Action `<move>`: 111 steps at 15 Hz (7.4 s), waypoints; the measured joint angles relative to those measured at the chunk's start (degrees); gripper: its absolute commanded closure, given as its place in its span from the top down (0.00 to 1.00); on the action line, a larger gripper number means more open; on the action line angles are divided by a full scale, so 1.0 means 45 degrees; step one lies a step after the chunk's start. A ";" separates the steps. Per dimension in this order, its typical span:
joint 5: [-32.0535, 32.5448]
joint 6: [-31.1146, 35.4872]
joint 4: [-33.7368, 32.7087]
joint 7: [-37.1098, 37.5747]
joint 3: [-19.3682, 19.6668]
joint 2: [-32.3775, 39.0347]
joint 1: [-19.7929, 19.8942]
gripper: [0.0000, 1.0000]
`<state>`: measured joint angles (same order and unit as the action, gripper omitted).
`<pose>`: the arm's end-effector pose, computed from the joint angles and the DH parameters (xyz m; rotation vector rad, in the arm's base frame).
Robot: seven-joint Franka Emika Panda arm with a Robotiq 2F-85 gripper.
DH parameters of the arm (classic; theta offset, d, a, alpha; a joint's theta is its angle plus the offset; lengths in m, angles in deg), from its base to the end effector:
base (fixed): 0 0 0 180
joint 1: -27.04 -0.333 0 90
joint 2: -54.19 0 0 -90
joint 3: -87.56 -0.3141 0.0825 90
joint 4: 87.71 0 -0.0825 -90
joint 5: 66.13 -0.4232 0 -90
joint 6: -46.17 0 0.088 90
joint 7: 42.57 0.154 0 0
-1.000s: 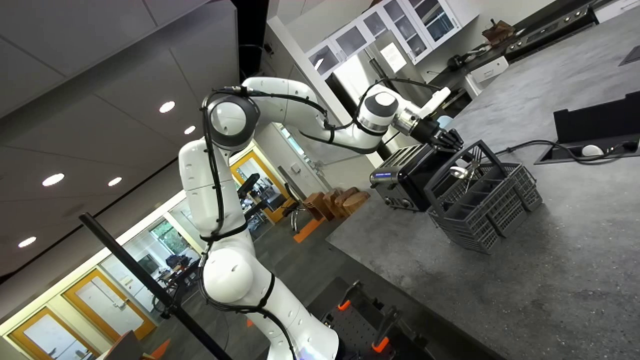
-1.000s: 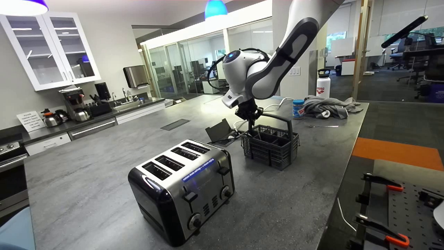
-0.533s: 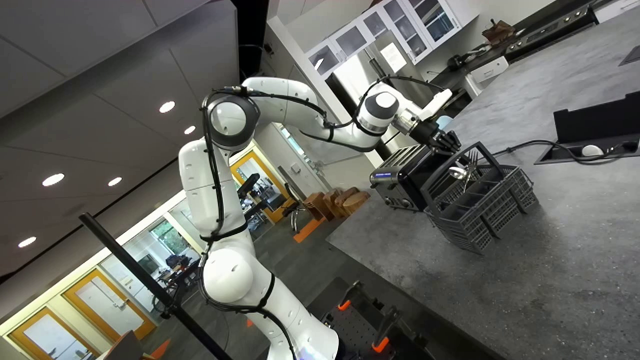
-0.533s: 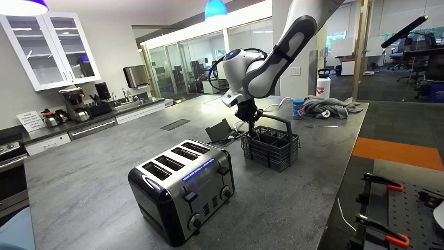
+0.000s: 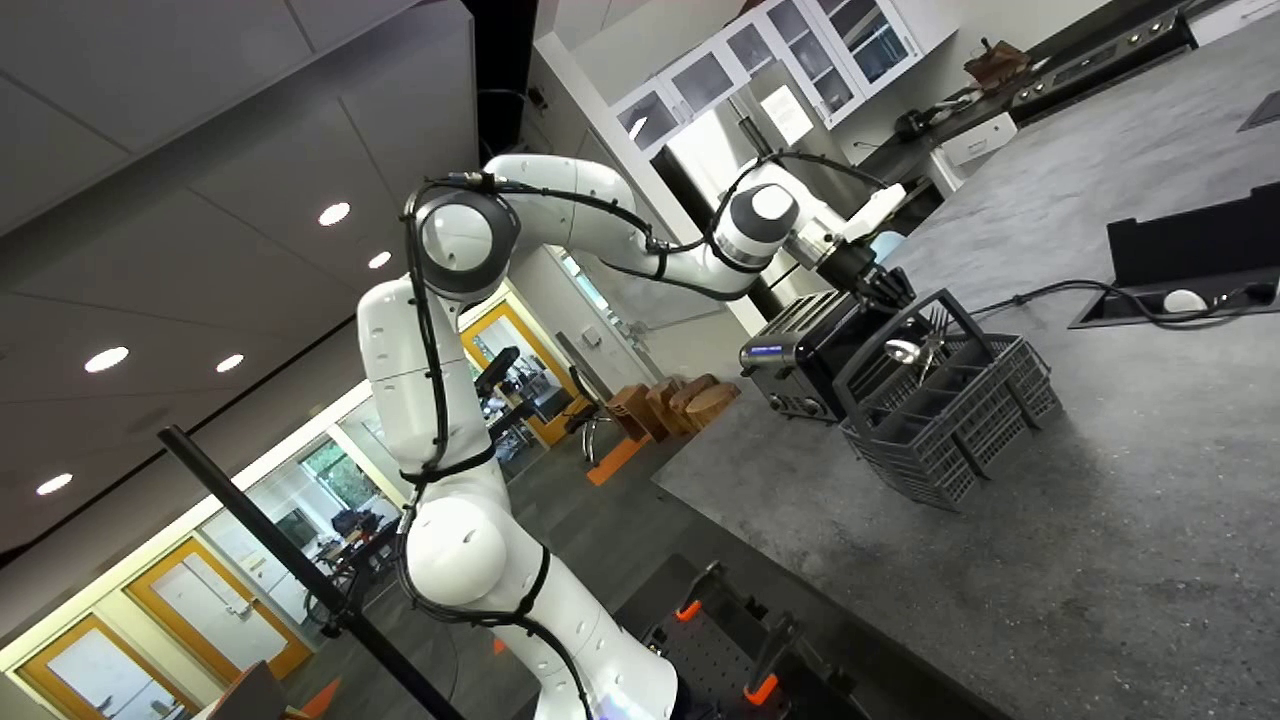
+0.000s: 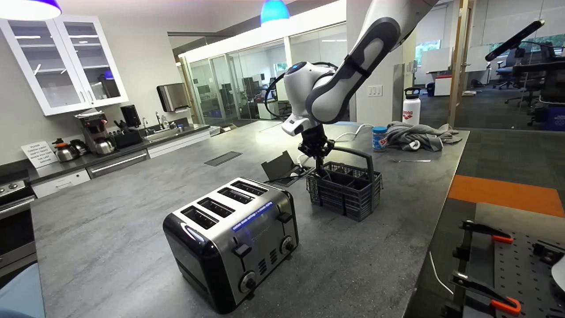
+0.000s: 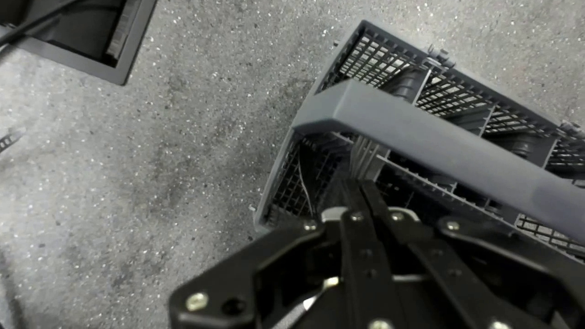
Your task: Take out one fork from the cutlery box and put it on the right side of the counter, take out another fork from the box and place it on the left side of the counter then take out a spoon from the box and place it in between the two forks
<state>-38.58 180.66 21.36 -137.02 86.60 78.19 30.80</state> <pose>0.6622 -0.0548 0.2098 1.6345 2.3696 -0.3454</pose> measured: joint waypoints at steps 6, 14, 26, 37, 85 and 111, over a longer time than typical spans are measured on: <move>-0.0022 -0.0399 -0.0003 -0.0639 -0.0001 0.0011 -0.0199 0.01; 0.0705 -0.1560 -0.0269 -0.1027 0.0000 0.0010 -0.0768 0.01; 0.2422 -0.3484 -0.0597 -0.2837 -0.0007 0.0295 -0.1459 0.01; 0.3636 -0.3520 -0.0452 -0.2847 -0.0073 0.0471 -0.1613 0.01; 1.2481 0.1683 0.4962 1.3119 -0.0906 -0.5648 -0.1782 0.01; 0.4639 -0.1159 0.6262 0.2690 -0.1556 -0.4812 -0.2743 0.01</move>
<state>-17.71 175.44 49.53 -124.91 79.60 56.53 18.46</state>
